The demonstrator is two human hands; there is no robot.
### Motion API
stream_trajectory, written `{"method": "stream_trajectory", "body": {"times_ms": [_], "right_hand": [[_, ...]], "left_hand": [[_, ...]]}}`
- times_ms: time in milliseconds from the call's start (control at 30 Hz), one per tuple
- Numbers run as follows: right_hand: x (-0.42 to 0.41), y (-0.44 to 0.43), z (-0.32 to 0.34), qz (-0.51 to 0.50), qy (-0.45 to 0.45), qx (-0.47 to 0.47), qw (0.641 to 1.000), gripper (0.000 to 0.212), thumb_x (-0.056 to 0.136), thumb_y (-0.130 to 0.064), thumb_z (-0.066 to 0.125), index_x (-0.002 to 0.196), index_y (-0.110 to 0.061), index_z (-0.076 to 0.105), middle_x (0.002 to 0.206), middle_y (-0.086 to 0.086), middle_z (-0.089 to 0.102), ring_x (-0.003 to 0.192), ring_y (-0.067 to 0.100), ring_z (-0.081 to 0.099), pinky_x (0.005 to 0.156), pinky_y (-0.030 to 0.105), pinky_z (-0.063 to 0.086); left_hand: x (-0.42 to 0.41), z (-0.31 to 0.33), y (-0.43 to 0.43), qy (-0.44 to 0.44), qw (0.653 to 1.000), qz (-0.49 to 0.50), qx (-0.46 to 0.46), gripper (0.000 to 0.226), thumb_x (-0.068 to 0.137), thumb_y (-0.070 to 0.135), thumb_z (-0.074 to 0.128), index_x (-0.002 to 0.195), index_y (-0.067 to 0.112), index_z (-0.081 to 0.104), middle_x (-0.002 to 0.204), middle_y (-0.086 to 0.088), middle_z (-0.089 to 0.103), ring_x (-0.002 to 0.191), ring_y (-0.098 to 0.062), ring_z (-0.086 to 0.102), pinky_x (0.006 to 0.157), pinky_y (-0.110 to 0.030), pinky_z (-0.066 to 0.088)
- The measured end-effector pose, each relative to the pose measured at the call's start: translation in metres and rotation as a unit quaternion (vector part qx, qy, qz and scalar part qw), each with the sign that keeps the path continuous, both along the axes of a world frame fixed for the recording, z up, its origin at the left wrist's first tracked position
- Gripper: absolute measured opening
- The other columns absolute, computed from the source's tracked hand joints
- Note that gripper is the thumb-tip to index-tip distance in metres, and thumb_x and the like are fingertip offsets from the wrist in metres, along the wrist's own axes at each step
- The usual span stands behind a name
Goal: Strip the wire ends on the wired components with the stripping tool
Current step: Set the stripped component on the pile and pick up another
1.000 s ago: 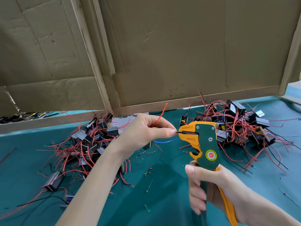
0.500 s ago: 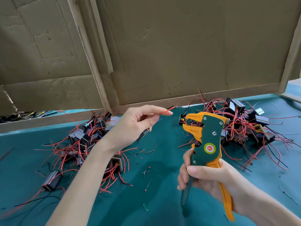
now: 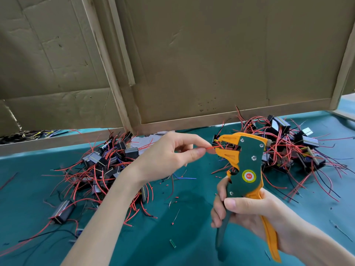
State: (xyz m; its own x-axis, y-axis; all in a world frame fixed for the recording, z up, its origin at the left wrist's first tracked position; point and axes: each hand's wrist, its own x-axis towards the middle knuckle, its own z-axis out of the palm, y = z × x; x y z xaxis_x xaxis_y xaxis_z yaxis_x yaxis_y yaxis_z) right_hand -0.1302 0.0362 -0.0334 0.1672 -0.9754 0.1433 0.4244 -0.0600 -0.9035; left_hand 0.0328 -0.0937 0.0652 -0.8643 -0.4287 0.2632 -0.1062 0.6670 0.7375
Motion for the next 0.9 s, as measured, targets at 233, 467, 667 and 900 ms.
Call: {"method": "stream_trajectory", "body": {"times_ms": [233,467,667,900], "right_hand": [[-0.003,0.001,-0.004,0.037,0.020,-0.006,0.999,0.019,0.085,-0.017,0.074,0.090,-0.008,0.058,0.078,0.016,0.062,0.078,0.035,0.062,0.081,0.045,0.049],[0.001,0.007,0.005,0.046,0.070,0.026,0.996,0.028,0.082,-0.025,0.078,0.078,-0.007,0.057,0.068,0.013,0.058,0.067,0.032,0.058,0.074,0.042,0.050],[0.021,0.018,0.014,-0.018,0.087,0.098,0.991,0.040,0.065,-0.035,0.087,0.060,-0.013,0.054,0.047,0.012,0.044,0.040,0.024,0.047,0.050,0.035,0.047],[0.038,0.010,0.004,0.011,-0.136,0.180,0.974,0.043,0.052,-0.028,0.094,0.062,-0.007,0.057,0.054,0.013,0.046,0.046,0.027,0.051,0.051,0.038,0.050]], "left_hand": [[0.005,0.001,-0.004,-0.041,0.999,-0.013,0.008,0.029,0.096,0.017,0.056,0.090,0.041,0.071,0.061,-0.002,0.036,0.060,-0.022,0.038,0.057,-0.022,0.031],[0.015,0.010,-0.006,-0.093,0.995,-0.046,0.004,0.026,0.094,0.019,0.057,0.090,0.039,0.073,0.060,-0.004,0.030,0.059,-0.022,0.029,0.055,-0.027,0.026],[0.023,0.017,-0.007,-0.128,0.989,-0.076,0.012,0.018,0.093,0.025,0.057,0.091,0.031,0.074,0.064,-0.022,0.034,0.061,-0.028,0.025,0.056,-0.031,0.021],[0.010,-0.006,-0.020,-0.182,0.982,0.038,-0.024,0.022,0.095,0.019,0.056,0.085,0.030,0.072,0.048,0.013,0.040,0.053,-0.007,0.034,0.052,-0.020,0.026]]}}
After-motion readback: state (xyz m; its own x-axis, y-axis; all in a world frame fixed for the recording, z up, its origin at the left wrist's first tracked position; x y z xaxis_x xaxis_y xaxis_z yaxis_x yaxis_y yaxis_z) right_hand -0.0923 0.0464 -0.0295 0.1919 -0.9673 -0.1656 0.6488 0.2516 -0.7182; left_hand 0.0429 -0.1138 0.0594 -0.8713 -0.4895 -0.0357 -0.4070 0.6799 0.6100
